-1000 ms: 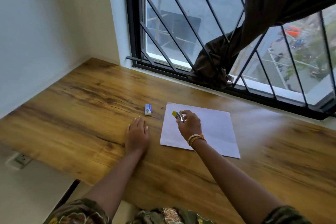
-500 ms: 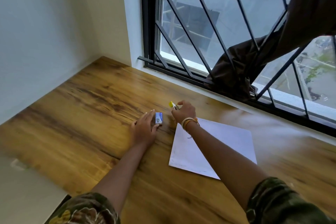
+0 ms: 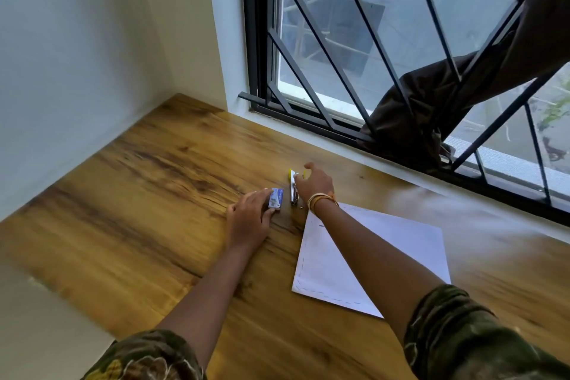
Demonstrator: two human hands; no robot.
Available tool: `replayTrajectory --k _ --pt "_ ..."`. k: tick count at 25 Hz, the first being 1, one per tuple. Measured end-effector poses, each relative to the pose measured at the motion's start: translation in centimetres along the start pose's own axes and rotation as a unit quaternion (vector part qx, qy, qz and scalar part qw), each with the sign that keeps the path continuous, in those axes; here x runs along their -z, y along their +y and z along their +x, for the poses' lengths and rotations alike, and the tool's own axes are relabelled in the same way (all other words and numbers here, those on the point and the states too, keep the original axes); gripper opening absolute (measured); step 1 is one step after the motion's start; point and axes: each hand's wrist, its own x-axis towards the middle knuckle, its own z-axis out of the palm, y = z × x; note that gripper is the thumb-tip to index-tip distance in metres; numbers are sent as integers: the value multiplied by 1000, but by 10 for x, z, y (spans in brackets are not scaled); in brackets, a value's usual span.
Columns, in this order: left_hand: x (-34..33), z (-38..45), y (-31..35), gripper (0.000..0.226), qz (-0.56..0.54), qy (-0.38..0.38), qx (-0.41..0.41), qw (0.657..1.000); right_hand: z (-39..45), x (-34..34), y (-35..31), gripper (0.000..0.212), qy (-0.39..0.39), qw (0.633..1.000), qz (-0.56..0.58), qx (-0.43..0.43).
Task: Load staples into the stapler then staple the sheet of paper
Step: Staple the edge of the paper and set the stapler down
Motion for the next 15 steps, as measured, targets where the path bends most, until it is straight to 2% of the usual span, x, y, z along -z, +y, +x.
replayTrajectory --k 6,10,15 --pt "1 -18 4 51 -25 0 8 1000 -42 35 46 35 55 997 -49 18" --pt "-1 -48 18 56 31 -37 20 999 -85 51 83 37 72 988 -132 30" --pt "2 -77 38 58 89 -68 -52 992 -137 64 122 42 127 961 -245 20"
